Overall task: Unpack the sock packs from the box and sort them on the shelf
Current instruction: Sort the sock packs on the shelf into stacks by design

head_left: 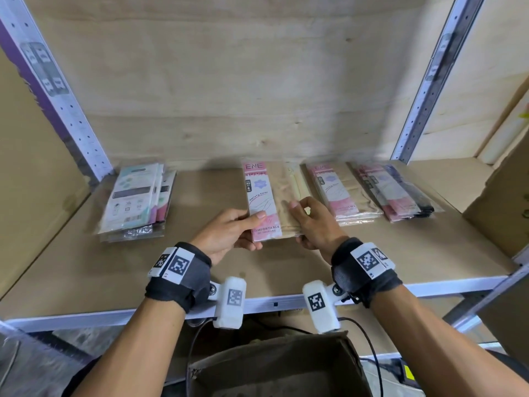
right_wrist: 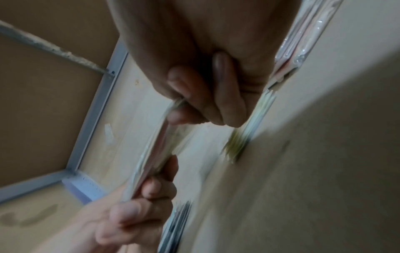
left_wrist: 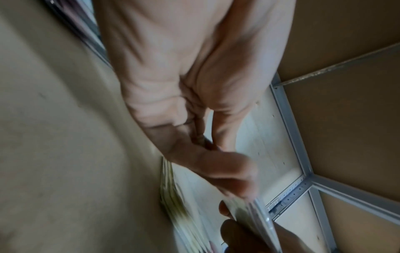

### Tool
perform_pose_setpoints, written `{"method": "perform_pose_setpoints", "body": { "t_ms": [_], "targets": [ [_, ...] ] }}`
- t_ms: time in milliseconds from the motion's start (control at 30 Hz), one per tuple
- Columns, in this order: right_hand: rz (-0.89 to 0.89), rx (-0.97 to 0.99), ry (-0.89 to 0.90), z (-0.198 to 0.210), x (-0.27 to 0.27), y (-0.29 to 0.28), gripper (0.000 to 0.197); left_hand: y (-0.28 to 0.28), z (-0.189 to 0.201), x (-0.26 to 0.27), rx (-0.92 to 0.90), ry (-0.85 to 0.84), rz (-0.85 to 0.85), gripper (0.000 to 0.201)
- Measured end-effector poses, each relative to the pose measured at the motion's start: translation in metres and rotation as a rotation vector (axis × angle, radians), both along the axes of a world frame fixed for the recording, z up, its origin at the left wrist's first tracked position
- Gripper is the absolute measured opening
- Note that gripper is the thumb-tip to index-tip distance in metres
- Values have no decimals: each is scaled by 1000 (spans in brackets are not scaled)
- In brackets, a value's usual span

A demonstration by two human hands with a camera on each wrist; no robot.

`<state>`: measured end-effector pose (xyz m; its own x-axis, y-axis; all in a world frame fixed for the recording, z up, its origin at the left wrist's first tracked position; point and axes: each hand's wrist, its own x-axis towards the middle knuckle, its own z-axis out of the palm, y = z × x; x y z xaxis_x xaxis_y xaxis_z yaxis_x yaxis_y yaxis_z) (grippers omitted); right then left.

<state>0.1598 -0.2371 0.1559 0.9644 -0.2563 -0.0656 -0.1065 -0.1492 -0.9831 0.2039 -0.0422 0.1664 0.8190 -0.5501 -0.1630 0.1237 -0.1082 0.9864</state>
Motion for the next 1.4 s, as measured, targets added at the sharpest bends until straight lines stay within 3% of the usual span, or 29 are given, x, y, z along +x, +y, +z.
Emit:
{"method": "perform_pose_setpoints", "body": {
  "t_ms": [200, 300, 400, 467, 667, 767, 900, 1000, 1233, 1333, 1400],
  "targets": [
    [-13, 72, -31, 15, 7, -25, 38, -18, 17, 10, -77, 21, -26, 27],
    [-40, 105, -39, 27, 9, -57, 31, -49, 31, 18, -19, -46, -6, 30],
    [44, 233, -50, 35, 6, -96, 19, -89, 38, 27, 18, -67, 55, 33],
    [67, 293, -56, 38, 2, -122, 25, -116, 40, 33, 39, -74, 81, 34],
    [-25, 555, -66, 32, -4, -172, 13, -167, 35, 43, 71, -47, 134, 32],
    [-9, 431, -13, 28, -6, -182, 8, -178, 33, 45, 138, -20, 131, 37],
    [-136, -5, 85, 18, -2, -191, 15, -190, 33, 45, 277, -37, 154, 34],
    [-182, -177, 161, 15, -2, -194, 8, -196, 31, 42, 369, -60, 147, 35],
    [-219, -276, 235, 15, -5, -191, 14, -197, 23, 38, 437, -187, 145, 29],
    [-232, -286, 241, 14, -5, -191, 13, -197, 27, 36, 466, -152, 133, 51],
    [-235, -312, 242, 14, -4, -191, 13, -197, 29, 35, 472, -148, 124, 55]
  ]
}}
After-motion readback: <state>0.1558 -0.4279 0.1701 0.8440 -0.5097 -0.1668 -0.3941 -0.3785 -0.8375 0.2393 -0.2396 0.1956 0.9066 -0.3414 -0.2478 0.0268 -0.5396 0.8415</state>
